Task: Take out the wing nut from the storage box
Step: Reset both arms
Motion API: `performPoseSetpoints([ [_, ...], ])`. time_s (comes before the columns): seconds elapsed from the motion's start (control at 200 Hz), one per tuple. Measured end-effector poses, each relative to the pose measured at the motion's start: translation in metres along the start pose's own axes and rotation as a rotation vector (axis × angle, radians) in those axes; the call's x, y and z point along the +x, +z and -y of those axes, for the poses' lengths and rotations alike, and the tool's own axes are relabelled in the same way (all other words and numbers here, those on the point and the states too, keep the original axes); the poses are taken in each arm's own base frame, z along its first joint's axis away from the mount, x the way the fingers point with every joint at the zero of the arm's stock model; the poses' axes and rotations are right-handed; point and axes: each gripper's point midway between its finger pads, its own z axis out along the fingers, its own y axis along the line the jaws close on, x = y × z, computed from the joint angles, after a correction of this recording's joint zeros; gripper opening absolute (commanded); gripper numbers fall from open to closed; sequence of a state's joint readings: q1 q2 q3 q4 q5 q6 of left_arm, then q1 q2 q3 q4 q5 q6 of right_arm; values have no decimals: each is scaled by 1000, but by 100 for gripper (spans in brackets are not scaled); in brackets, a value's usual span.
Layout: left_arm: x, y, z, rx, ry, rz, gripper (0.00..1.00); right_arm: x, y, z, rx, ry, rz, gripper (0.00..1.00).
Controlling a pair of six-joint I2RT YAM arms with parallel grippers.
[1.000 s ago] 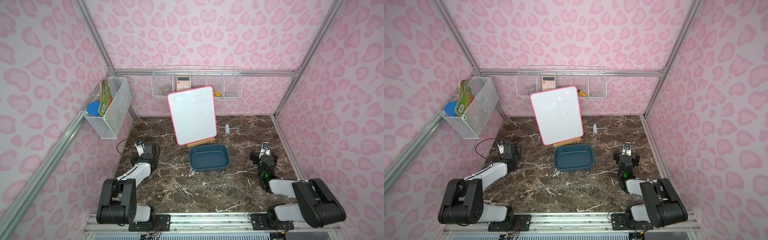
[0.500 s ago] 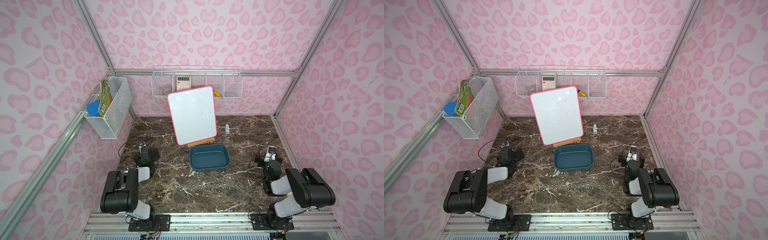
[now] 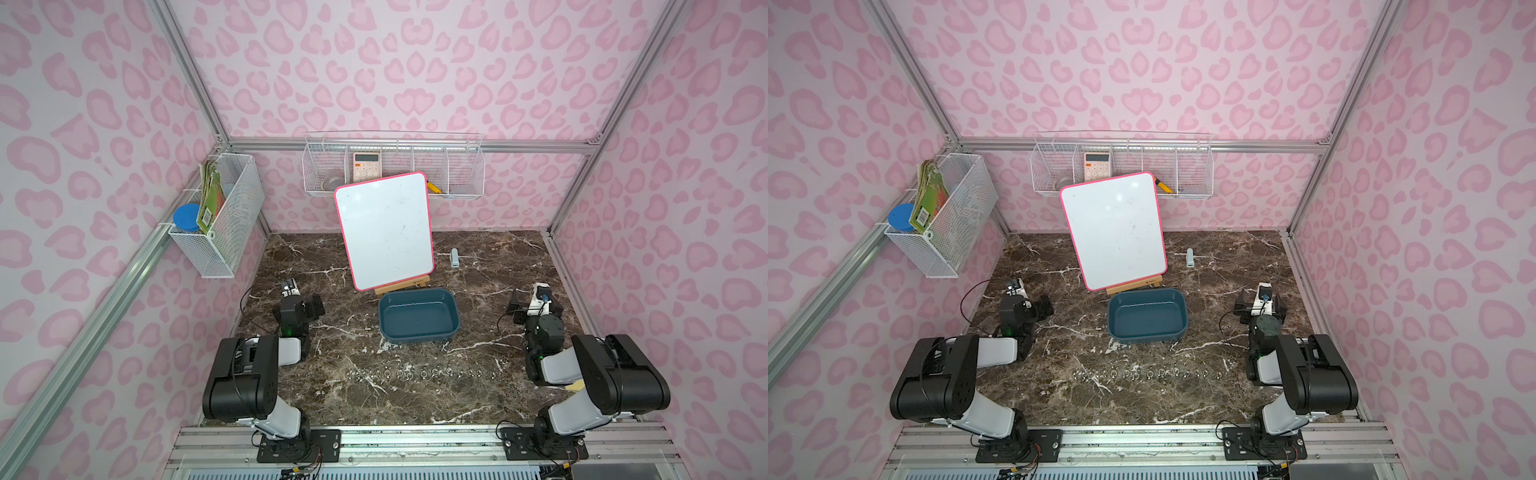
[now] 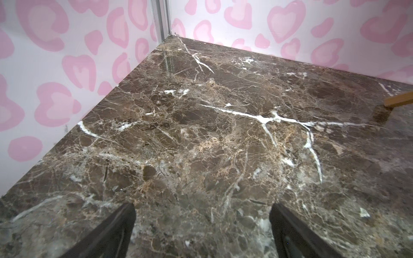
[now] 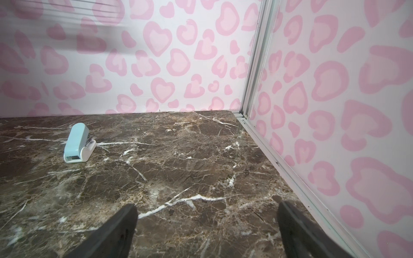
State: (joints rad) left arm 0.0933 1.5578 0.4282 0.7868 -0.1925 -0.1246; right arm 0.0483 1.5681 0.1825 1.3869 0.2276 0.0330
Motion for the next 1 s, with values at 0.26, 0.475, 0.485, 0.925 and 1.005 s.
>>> performPoseSetpoints([
  [0.26, -4, 0, 2, 6, -1, 4, 98, 0, 0, 0, -2, 0, 0, 99],
  [0.475, -6, 0, 2, 6, -2, 6, 99, 0, 0, 0, -2, 0, 0, 99],
  [0.485, -6, 0, 2, 6, -2, 6, 99, 0, 0, 0, -2, 0, 0, 99],
  [0.925, -6, 0, 2, 9, -2, 5, 98, 0, 1, -7, -158, -8, 3, 99],
  [1.005, -6, 0, 2, 9, -2, 5, 98, 1, -3, -18, -266, -12, 13, 99],
])
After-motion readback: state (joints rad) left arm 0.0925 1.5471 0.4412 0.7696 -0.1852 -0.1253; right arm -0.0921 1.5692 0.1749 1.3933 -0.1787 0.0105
